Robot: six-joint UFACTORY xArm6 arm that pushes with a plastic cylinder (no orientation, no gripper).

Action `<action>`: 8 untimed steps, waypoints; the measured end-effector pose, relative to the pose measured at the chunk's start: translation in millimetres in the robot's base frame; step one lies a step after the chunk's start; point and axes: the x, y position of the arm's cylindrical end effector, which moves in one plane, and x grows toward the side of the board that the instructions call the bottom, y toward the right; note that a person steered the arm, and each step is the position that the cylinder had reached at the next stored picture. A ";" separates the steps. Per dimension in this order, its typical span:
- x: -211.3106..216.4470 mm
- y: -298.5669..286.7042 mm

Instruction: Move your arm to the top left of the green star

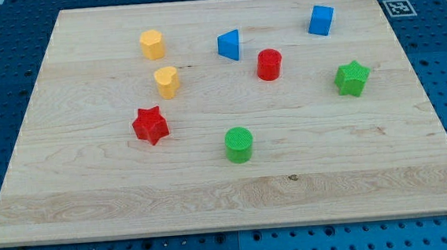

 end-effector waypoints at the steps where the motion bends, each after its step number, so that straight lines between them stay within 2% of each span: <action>1: 4.8 -11.4; 2: 36.8 -12.4; 4: 51.5 -16.1; 6: 74.9 -44.7; 7: 110.2 -58.8; 8: 132.3 -99.9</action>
